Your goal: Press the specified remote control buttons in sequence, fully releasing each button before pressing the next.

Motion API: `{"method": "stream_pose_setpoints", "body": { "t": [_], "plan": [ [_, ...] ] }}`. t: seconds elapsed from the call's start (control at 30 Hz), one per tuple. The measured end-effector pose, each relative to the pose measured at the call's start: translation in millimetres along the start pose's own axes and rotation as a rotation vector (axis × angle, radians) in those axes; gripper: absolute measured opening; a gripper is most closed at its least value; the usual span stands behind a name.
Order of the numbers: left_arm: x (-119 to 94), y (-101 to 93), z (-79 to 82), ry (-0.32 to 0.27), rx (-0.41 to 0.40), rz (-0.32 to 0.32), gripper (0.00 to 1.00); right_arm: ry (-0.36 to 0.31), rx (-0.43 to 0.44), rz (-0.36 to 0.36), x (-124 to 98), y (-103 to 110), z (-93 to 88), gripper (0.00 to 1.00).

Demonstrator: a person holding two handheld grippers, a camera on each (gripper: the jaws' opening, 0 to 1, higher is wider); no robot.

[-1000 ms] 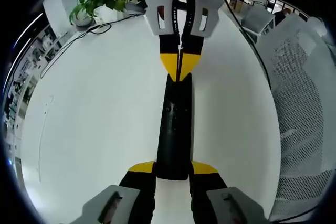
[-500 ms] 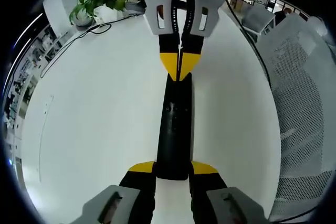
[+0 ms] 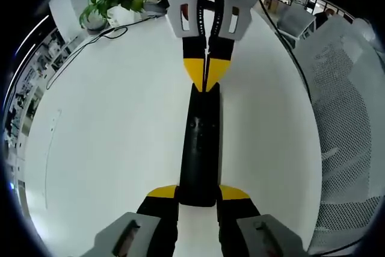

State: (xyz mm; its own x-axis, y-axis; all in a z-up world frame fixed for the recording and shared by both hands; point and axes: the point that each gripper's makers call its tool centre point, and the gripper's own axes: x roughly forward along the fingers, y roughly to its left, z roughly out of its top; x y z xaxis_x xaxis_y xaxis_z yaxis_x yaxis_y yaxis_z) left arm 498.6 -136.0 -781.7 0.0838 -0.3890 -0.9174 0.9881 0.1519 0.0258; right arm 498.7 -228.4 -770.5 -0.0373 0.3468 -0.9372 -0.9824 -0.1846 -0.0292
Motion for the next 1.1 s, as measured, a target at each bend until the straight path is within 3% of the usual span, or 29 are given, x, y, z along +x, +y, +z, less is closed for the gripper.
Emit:
{"method": "stream_pose_setpoints", "body": {
  "t": [1.1],
  "plan": [
    [0,0.5,0.5,0.001,-0.003,0.001,0.23,-0.024,-0.034,-0.041,-27,-6,15.9,0.0]
  ]
}}
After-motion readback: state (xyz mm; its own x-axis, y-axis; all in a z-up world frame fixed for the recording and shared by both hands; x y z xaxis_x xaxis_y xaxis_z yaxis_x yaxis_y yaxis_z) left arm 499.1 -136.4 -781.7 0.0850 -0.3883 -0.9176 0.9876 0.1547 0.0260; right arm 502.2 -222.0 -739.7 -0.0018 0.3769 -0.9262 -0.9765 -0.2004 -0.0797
